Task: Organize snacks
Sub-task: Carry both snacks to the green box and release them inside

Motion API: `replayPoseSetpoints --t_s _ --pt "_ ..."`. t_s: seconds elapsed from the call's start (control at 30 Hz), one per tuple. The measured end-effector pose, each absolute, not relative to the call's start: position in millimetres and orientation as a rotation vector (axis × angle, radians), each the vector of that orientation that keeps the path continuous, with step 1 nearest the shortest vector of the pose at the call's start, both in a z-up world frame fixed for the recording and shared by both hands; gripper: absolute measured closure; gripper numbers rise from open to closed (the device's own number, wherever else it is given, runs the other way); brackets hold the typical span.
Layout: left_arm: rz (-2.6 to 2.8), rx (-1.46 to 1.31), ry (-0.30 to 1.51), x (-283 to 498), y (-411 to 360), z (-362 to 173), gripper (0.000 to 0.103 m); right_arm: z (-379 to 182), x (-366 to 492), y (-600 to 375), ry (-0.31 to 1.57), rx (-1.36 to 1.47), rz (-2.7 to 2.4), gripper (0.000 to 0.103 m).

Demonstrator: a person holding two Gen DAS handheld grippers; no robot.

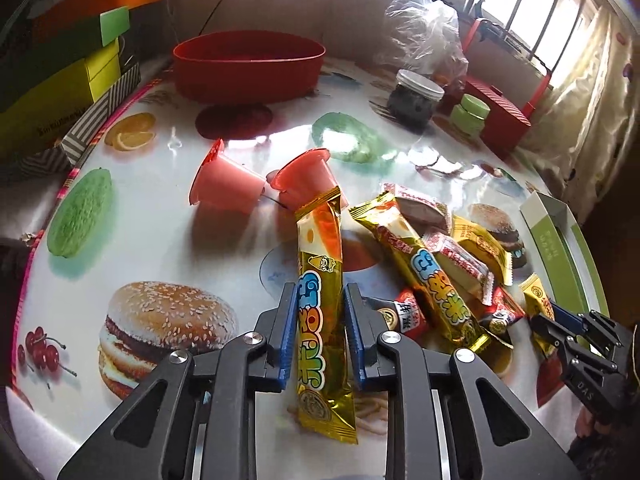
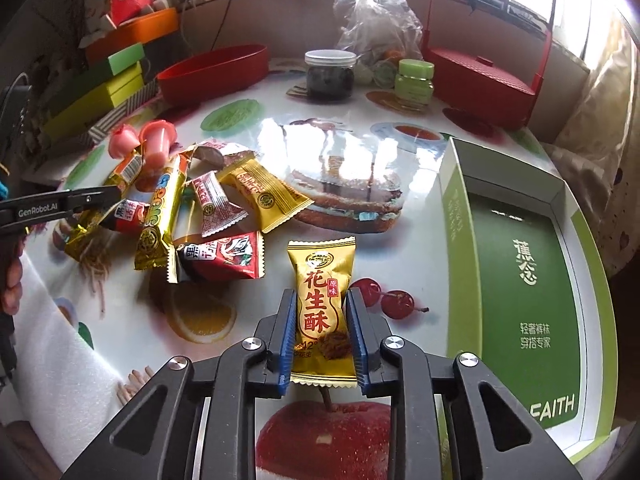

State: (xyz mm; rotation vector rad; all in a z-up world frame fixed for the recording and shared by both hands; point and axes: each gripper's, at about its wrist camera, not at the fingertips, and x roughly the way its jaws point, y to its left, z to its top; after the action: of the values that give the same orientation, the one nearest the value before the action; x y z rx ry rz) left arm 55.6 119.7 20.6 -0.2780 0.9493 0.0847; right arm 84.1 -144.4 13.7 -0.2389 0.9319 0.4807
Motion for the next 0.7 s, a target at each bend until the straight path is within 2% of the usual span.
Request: replayPoseSetpoints --t_s 0.7 --pt "-0.07 -0.213 0.882 46.7 57.2 63.4 0.079 53.8 65.3 -172.4 0.846 -0.123 0.41 0.081"
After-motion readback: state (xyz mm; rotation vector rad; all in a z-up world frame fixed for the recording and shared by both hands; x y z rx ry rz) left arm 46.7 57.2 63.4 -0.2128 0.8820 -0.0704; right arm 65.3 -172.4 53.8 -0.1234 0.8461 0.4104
